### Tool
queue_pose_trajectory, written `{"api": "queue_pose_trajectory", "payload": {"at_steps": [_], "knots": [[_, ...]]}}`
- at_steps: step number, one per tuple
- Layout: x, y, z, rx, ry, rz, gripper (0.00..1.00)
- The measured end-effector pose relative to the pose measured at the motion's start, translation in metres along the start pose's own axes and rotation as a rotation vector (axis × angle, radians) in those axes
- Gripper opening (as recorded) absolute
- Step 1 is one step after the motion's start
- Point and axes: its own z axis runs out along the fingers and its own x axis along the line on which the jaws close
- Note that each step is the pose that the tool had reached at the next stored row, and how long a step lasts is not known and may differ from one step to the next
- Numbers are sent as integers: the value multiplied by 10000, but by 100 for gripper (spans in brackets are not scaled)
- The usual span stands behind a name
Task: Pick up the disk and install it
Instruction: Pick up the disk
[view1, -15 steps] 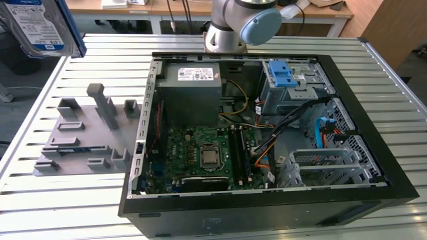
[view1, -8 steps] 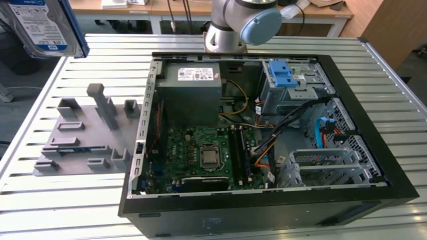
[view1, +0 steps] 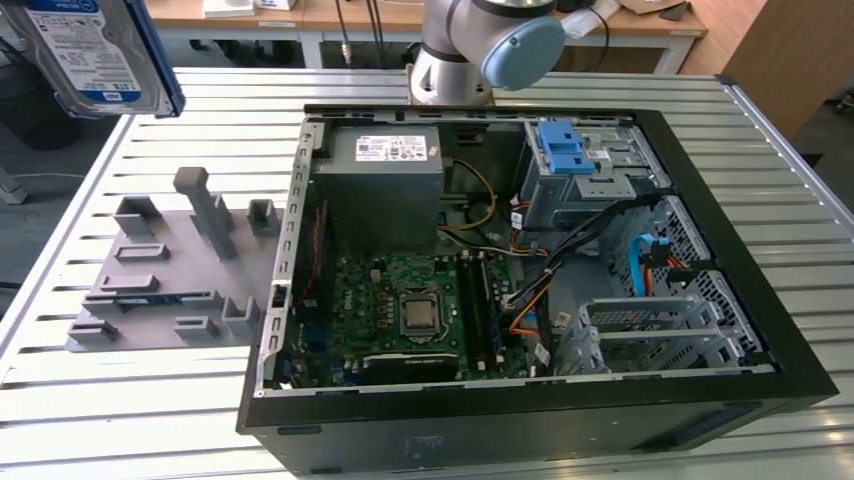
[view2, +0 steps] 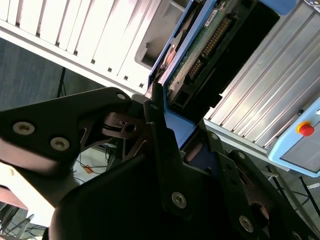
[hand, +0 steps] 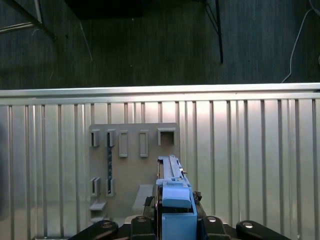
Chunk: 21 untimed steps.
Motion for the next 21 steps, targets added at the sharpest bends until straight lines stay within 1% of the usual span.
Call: {"api": "queue_pose_trajectory", "payload": {"at_steps": [2, 7, 11, 16, 21], "knots": [[7, -24, 1, 1, -1, 0, 36], [10, -118, 1, 0, 0, 0, 36], [9, -139, -11, -3, 1, 0, 36], [11, -153, -63, -7, 0, -1, 36], [32, -196, -65, -15, 0, -1, 36]]}}
